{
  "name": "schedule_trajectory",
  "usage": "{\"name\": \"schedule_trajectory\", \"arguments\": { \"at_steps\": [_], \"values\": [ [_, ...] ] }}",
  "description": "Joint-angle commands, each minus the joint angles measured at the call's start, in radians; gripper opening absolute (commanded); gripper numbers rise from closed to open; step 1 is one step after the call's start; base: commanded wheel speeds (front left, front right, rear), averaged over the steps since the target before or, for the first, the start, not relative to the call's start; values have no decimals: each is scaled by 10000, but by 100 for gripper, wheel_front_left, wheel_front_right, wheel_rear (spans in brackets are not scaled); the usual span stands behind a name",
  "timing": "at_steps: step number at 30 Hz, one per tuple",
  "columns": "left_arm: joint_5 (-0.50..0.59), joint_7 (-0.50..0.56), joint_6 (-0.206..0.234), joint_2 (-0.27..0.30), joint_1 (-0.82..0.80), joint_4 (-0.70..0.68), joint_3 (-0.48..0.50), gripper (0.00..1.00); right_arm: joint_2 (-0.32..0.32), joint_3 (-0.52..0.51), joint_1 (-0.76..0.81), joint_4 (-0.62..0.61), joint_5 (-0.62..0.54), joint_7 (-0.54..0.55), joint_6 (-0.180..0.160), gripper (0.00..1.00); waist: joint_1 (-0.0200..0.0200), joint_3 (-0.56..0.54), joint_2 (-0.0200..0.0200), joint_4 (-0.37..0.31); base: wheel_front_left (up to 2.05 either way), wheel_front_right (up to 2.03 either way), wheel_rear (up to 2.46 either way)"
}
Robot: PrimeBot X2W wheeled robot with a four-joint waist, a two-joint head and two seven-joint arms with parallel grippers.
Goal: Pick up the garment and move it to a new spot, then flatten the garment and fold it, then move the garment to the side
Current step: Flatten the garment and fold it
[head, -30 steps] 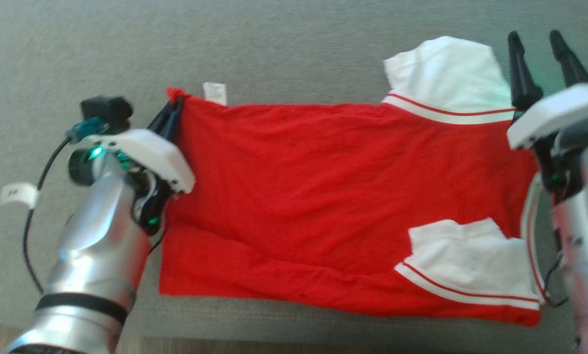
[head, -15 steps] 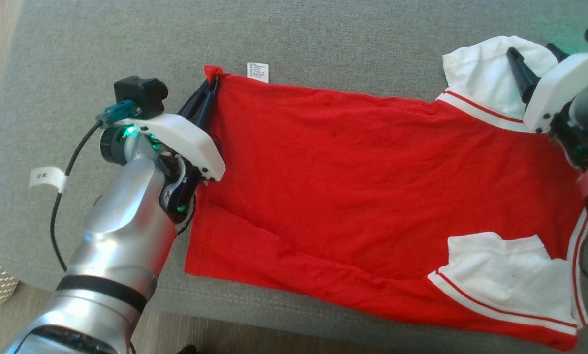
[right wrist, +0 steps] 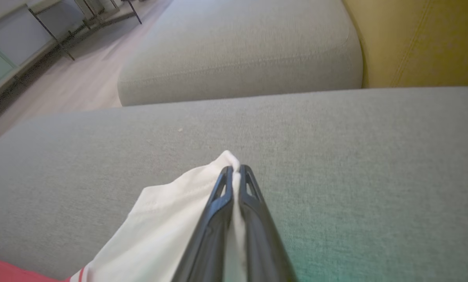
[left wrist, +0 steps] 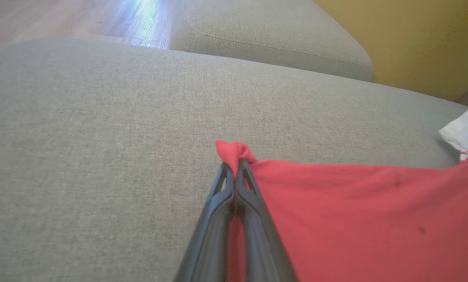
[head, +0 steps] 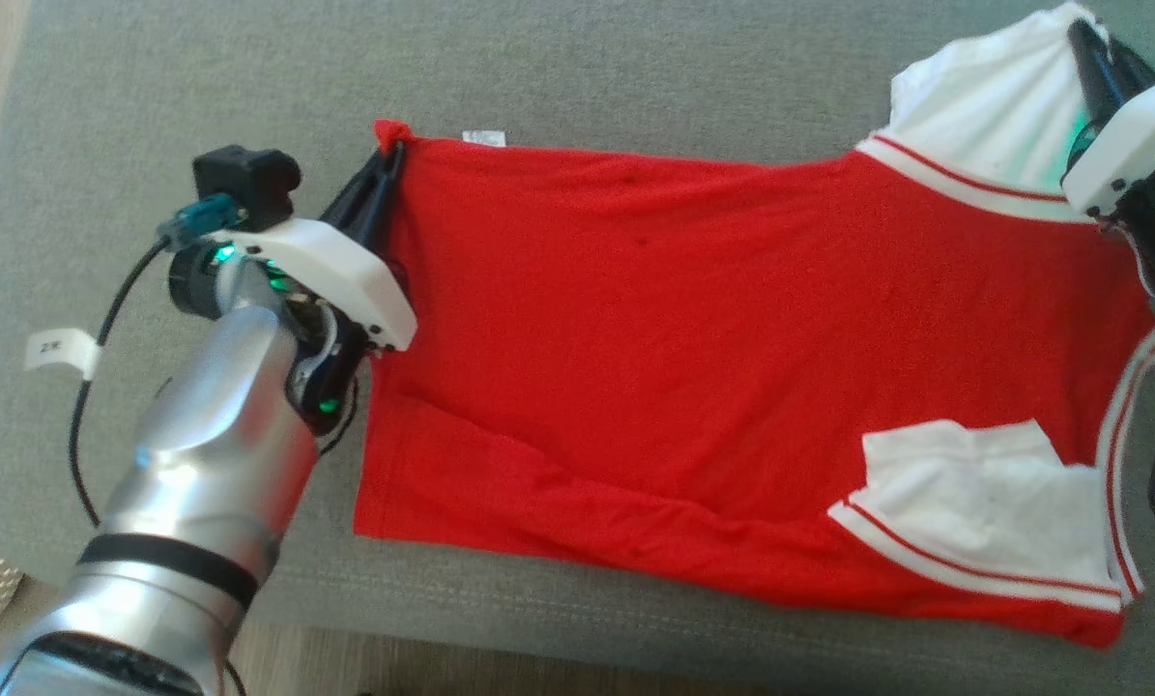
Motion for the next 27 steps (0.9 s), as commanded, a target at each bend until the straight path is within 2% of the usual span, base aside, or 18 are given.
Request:
{"name": "schedule_trajectory", "arguments": {
  "at_steps": [1,9,17,23,27],
  "values": [
    [-55,-147,-61,505,-344,-238,242,0,-80,-30,-33,-514,158,-225,33,0,0,-110,0,-99,0,0,0],
    [-142,-294,4,975,399,-883,506,0,-8,-113,1258,-2068,514,-531,33,0,0,-359,0,-502,0,0,0],
    [-246,-337,484,1702,2143,-2982,1175,0,379,-756,4018,-4973,815,-88,33,0,0,-636,0,-881,0,0,0],
    [-612,-183,881,2135,3425,-4614,1525,0,1041,-1916,6158,-7141,540,477,33,0,0,-560,0,-998,0,0,0],
    [-1005,31,1246,2398,4302,-5573,1836,0,1921,-2541,7562,-8563,245,851,33,0,0,-492,0,-1118,0,0,0]
  ]
}}
